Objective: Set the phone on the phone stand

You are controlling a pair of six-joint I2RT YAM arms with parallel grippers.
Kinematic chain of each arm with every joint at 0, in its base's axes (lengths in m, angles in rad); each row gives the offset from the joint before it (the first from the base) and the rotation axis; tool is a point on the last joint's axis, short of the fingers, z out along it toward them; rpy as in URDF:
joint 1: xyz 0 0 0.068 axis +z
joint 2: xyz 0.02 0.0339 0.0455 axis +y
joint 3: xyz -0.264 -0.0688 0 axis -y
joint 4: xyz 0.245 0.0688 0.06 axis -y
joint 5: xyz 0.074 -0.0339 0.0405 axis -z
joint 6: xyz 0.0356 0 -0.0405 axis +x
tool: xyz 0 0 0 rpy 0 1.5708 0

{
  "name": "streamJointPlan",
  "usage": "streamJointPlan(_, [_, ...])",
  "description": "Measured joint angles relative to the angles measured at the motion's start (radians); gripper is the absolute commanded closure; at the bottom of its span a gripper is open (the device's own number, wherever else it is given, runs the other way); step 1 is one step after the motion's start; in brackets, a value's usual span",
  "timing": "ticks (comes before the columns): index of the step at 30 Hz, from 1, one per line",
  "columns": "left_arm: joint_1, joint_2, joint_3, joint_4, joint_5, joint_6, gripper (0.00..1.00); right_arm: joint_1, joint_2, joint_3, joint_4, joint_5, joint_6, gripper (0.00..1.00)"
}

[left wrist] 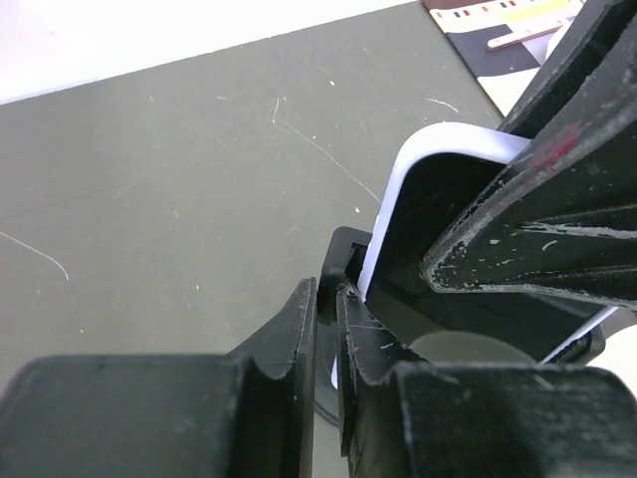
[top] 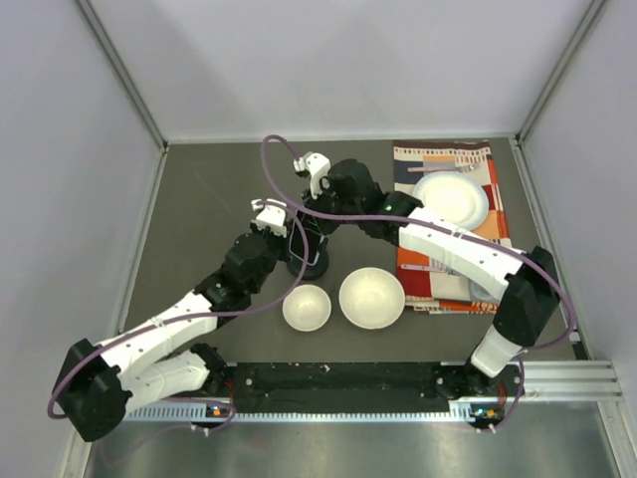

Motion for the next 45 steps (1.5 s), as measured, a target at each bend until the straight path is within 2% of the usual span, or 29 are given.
streamJointPlan(9, [0.013, -0.002, 0.018, -0.080, -0.040, -0.073, 1.00, 0.010, 0.105, 0.138, -0.082, 0.005, 0.045, 1.00])
streamJointPlan(17, [0.012, 0.027, 0.149, -0.341, -0.067, -0.230, 1.00, 0.024, 0.111, 0.138, -0.074, -0.019, -0.023, 1.00])
streamJointPlan(21, [0.012, 0.031, 0.182, -0.426, -0.072, -0.289, 0.86, 0.025, 0.117, 0.139, -0.072, -0.052, -0.057, 1.00])
streamJointPlan(22, [0.012, 0.028, 0.183, -0.435, -0.071, -0.301, 0.73, 0.026, 0.117, 0.138, -0.072, -0.061, -0.064, 1.00])
streamJointPlan(24, [0.012, 0.014, 0.183, -0.461, -0.071, -0.321, 0.67, 0.026, 0.120, 0.140, -0.075, -0.080, -0.077, 1.00])
streamJointPlan(25, [0.014, 0.003, 0.182, -0.476, -0.073, -0.335, 0.60, 0.026, 0.122, 0.144, -0.082, -0.085, -0.085, 1.00])
streamJointPlan(31, [0.005, -0.212, 0.165, -0.542, -0.088, -0.388, 0.54, -0.040, 0.153, 0.159, -0.029, 0.045, -0.140, 1.00])
streamJointPlan(36, [0.005, -0.322, 0.132, -0.554, -0.093, -0.400, 0.50, -0.086, 0.158, 0.163, -0.018, 0.053, -0.162, 1.00])
streamJointPlan(43, [0.005, -0.289, 0.109, -0.535, -0.036, -0.399, 0.44, -0.103, 0.158, 0.163, -0.018, 0.026, -0.161, 0.72])
streamJointPlan(45, [0.005, -0.252, 0.109, -0.511, -0.009, -0.400, 0.44, -0.110, 0.158, 0.163, -0.018, 0.021, -0.161, 0.69])
